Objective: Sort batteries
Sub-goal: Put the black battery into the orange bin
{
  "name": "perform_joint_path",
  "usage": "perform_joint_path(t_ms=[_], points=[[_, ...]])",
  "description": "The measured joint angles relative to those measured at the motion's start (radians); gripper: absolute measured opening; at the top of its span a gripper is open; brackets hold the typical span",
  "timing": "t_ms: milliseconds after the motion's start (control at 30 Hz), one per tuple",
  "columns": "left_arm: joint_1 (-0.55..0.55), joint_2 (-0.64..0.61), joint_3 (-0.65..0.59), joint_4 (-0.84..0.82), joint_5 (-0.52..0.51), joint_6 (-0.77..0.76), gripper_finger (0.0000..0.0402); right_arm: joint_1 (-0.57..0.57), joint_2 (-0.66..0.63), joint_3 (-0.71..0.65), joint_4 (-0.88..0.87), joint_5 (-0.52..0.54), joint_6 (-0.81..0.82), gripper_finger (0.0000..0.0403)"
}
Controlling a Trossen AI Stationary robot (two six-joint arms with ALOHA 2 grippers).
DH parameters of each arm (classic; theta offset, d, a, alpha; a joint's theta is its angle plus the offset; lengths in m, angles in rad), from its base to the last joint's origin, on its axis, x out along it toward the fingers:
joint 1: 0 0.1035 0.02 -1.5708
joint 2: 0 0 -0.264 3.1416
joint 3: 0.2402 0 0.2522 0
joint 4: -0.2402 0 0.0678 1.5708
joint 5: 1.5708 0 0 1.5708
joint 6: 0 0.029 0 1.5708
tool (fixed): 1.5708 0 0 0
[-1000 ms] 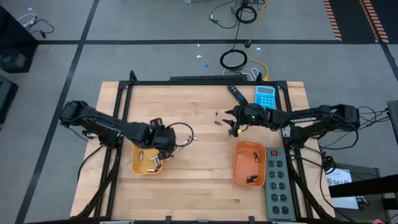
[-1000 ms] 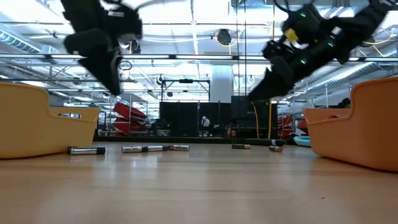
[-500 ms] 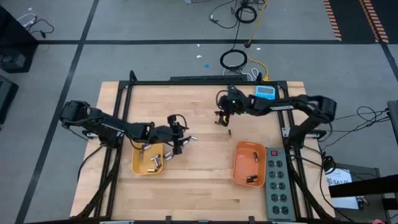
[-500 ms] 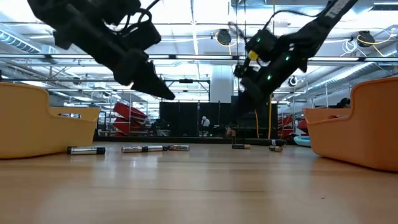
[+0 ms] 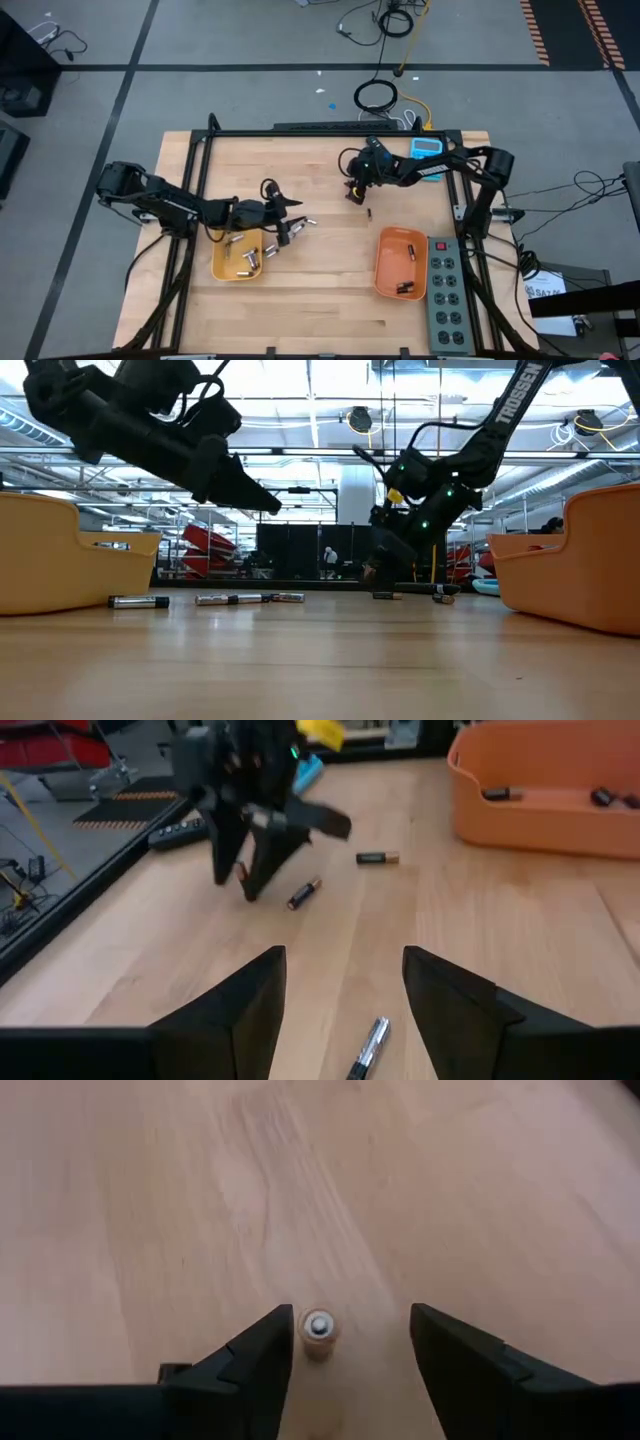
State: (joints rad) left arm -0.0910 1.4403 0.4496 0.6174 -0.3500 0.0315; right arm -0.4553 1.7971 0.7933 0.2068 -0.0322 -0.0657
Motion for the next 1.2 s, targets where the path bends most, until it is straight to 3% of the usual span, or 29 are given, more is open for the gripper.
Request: perform_joint_path(t_ms=[133, 267, 300, 533, 700, 800, 1000, 1200], points=[[0.000, 0.000, -0.010, 0.041, -0.001, 0.000, 0.0211, 0.000, 0.023, 0.000, -0.007, -0.002, 0.002, 0.0149], [0.002, 0.000, -0.010, 0.058, -0.009, 0.001, 0.0211, 0.001, 0.026, 0.000, -0.007, -0.004, 0.000, 0.0035], [0.005, 0.000, -0.010, 0.057, -0.016, 0.001, 0.0211, 0.001, 0.024, 0.000, -0.006, -0.004, -0.003, 0.0022], [0.011, 0.000, -0.010, 0.021, -0.023, -0.007, 0.0211, 0.032, -0.099, -0.002, -0.078, 0.025, -0.027, 0.0013], [0.013, 0.000, -0.010, 0.031, -0.026, -0.055, 0.0211, 0.189, -0.291, -0.002, -0.225, 0.029, -0.165, 0.0013], [0.014, 0.000, -0.010, 0.027, -0.026, -0.051, 0.0211, 0.292, -0.398, -0.012, -0.336, 0.024, -0.161, 0.0013], [0.036, 0.000, -0.010, 0.040, -0.026, -0.046, 0.0212, 0.474, -0.585, -0.111, -0.479, 0.034, 0.140, 0.0013], [0.071, 0.000, -0.009, 0.080, -0.026, 0.002, 0.0212, 0.627, -0.678, -0.182, -0.565, 0.106, 0.455, 0.0022]])
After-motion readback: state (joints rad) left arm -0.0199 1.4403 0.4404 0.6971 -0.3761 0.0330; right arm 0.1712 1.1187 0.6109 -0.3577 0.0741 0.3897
